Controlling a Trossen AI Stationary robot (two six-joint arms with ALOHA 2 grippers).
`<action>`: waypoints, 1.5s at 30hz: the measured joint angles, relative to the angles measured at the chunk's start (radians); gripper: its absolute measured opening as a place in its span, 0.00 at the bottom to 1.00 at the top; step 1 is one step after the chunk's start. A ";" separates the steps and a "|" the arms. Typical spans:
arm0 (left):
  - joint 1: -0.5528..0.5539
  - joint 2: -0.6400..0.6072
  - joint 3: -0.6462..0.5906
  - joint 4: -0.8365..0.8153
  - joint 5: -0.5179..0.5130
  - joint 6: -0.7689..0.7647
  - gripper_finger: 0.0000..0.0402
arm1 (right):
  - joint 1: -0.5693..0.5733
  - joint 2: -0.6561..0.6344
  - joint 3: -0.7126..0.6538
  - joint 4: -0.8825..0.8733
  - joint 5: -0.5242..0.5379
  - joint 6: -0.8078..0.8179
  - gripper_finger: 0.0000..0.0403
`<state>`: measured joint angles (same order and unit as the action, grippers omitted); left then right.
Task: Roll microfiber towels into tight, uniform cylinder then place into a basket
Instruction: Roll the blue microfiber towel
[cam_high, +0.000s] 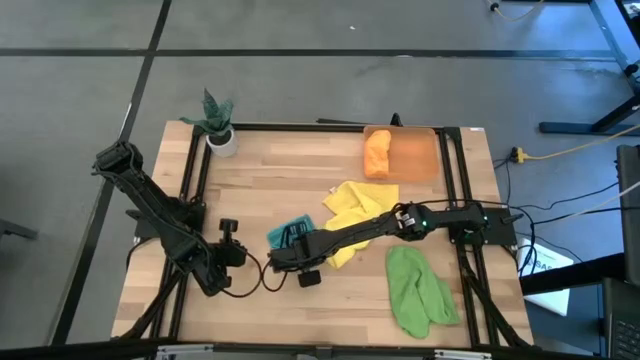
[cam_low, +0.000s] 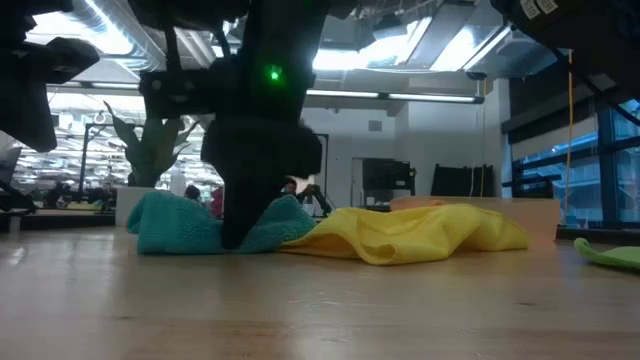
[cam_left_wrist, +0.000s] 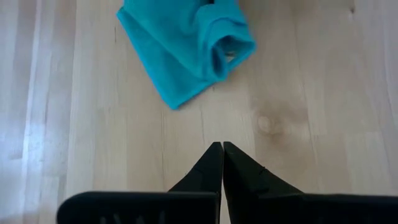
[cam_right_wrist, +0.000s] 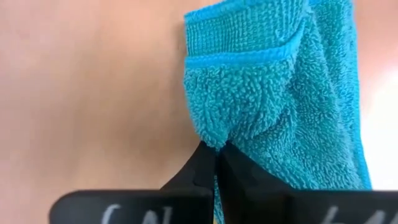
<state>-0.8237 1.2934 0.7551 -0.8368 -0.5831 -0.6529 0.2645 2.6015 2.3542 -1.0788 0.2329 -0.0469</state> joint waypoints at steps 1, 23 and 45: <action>0.000 0.000 0.000 0.000 0.000 0.000 0.01 | 0.000 -0.003 0.000 0.005 -0.016 -0.006 0.01; 0.000 0.000 0.000 0.002 0.023 0.000 0.01 | -0.005 -0.026 0.001 0.021 -0.281 0.069 0.01; 0.001 0.000 0.000 0.002 0.024 0.002 0.01 | -0.095 -0.034 0.002 0.014 -0.805 0.121 0.01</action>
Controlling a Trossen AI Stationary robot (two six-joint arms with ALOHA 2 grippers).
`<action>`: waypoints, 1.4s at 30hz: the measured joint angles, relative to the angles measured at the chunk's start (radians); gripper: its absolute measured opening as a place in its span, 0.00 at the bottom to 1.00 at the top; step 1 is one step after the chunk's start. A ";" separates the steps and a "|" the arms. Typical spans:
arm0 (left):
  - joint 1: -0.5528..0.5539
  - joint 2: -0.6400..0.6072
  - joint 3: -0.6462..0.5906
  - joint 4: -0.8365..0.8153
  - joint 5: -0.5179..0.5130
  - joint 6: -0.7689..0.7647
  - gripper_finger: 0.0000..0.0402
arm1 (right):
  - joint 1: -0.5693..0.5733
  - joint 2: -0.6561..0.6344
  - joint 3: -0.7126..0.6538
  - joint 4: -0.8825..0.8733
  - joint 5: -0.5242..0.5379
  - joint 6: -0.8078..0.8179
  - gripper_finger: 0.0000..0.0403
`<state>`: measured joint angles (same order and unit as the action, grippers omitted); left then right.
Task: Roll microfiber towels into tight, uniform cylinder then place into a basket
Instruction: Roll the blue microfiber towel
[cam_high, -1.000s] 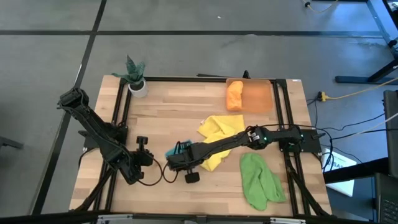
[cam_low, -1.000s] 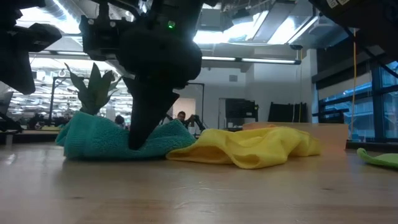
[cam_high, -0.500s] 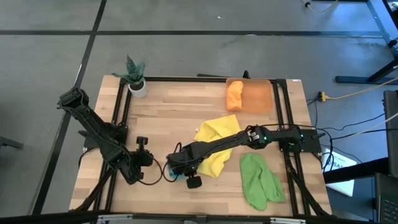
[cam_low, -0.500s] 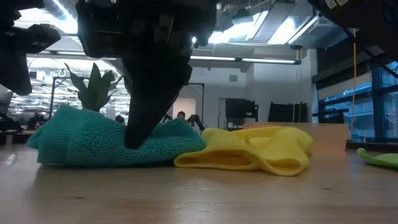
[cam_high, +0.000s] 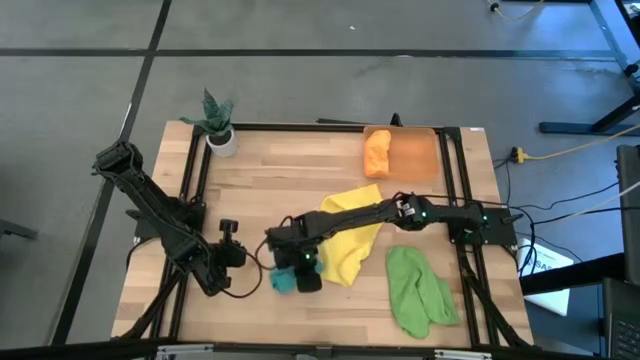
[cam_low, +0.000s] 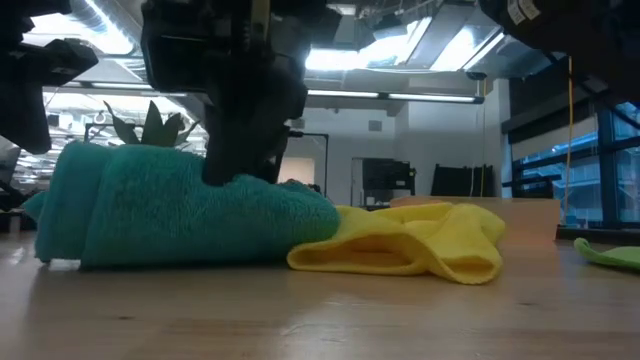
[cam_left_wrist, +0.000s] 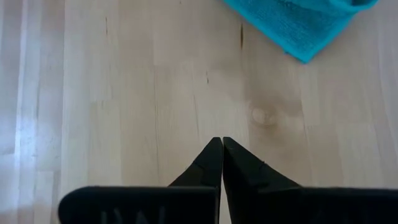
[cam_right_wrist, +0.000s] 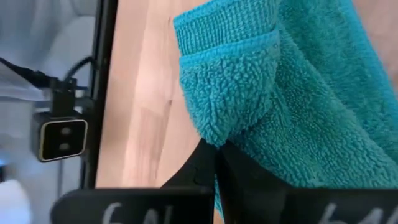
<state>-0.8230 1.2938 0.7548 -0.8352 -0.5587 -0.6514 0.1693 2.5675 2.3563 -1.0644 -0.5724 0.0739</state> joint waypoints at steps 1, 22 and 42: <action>0.000 0.000 0.000 0.000 0.000 0.000 0.01 | -0.012 0.000 0.000 0.000 -0.019 0.001 0.01; 0.039 0.034 0.000 0.200 -0.137 0.105 0.01 | -0.208 0.055 0.000 0.026 -0.323 0.027 0.01; 0.167 0.227 0.000 0.498 -0.135 0.451 0.01 | -0.210 0.057 -0.024 0.031 -0.285 0.018 0.01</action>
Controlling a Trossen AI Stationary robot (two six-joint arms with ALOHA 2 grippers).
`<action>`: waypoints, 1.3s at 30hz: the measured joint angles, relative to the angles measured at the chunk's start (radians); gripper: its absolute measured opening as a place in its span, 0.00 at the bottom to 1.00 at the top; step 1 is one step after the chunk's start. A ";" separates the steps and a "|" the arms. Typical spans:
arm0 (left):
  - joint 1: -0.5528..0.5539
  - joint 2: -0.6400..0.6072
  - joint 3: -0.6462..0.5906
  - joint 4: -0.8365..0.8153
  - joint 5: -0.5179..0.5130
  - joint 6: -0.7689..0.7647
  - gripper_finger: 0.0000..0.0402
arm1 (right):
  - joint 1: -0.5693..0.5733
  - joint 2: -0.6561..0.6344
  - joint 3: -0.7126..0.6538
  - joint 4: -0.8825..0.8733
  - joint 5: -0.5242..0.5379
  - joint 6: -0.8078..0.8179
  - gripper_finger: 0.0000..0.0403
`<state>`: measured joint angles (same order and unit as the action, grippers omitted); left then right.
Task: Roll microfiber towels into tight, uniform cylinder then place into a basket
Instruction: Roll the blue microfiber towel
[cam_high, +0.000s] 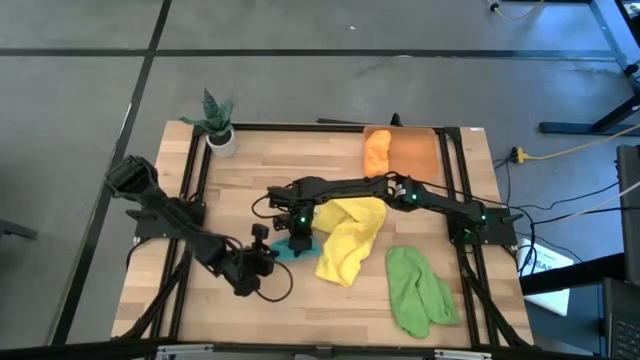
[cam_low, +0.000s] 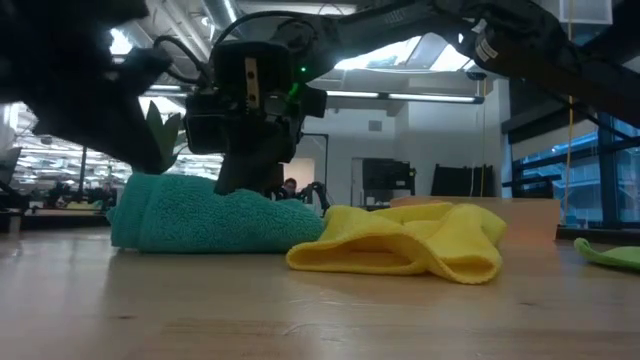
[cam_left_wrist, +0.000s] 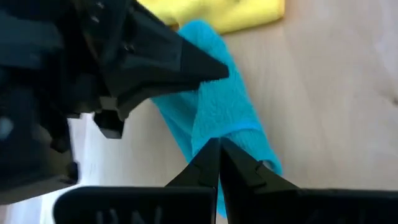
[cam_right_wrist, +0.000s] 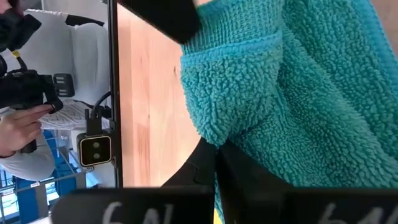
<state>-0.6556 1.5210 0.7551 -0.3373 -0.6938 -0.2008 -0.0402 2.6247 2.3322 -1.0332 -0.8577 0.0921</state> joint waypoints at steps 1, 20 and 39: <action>0.009 0.011 0.000 0.001 0.008 0.000 0.01 | 0.000 0.000 0.000 0.000 0.000 -0.002 0.01; 0.053 0.159 0.001 0.065 0.124 0.037 0.01 | 0.003 0.000 -0.001 0.014 0.003 -0.008 0.03; 0.054 0.158 0.002 0.064 0.198 0.026 0.01 | -0.027 -0.018 0.023 0.026 -0.029 0.082 0.32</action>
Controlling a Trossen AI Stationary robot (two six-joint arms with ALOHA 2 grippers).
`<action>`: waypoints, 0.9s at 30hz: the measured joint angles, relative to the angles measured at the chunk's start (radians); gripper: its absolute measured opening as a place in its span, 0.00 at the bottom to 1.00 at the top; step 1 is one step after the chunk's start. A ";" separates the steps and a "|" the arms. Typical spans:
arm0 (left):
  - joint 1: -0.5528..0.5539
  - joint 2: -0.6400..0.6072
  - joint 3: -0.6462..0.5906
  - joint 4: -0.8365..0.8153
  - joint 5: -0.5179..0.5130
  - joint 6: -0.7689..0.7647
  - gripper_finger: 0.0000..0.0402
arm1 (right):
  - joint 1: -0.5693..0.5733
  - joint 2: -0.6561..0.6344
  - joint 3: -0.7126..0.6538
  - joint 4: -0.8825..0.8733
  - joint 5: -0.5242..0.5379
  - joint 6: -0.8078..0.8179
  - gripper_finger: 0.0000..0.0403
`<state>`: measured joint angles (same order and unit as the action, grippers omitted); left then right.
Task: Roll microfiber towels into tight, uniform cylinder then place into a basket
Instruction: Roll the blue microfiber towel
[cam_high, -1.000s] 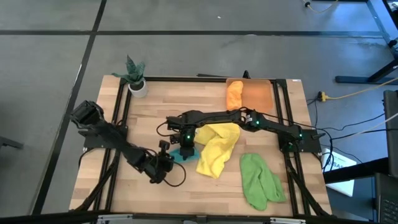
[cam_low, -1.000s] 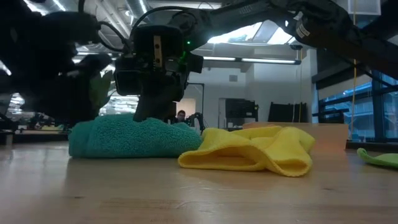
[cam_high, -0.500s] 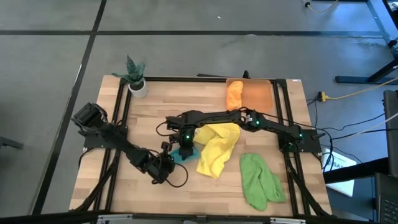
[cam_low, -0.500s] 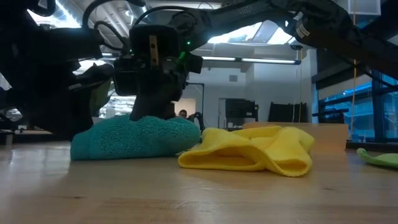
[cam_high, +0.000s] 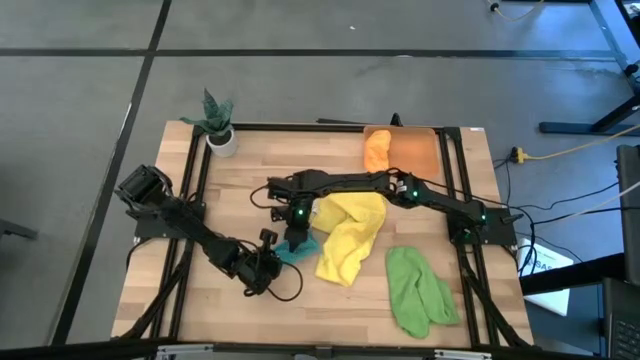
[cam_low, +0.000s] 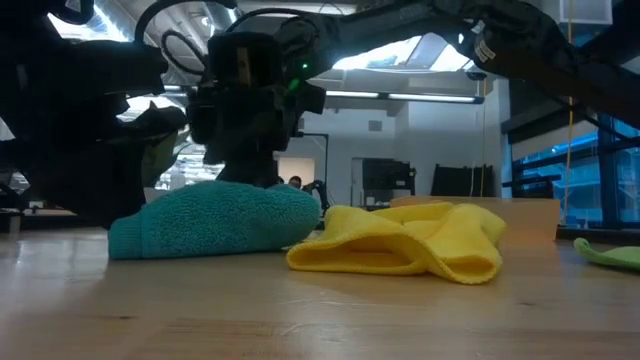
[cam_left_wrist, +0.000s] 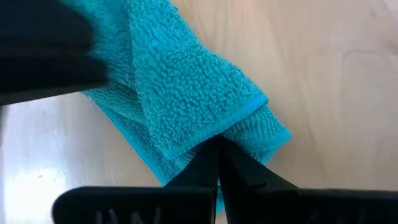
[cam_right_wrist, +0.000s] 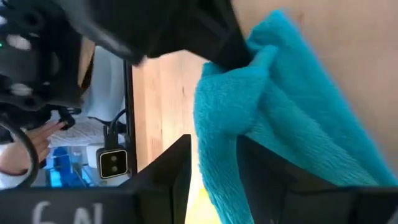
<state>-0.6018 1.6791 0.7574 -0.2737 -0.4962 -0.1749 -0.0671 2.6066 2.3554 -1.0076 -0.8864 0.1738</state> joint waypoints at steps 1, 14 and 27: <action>0.000 0.000 0.000 -0.001 0.009 -0.001 0.01 | -0.002 -0.013 0.000 -0.013 0.004 -0.012 0.32; -0.001 0.001 0.000 -0.024 0.019 -0.032 0.01 | 0.127 -0.121 -0.002 -0.228 0.461 -0.249 0.32; -0.001 0.001 -0.002 -0.030 0.016 -0.032 0.01 | 0.244 -0.119 -0.022 -0.112 0.616 -0.339 0.32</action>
<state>-0.6029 1.6802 0.7559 -0.3038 -0.4801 -0.2070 0.1764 2.4874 2.3331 -1.1193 -0.2701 -0.1652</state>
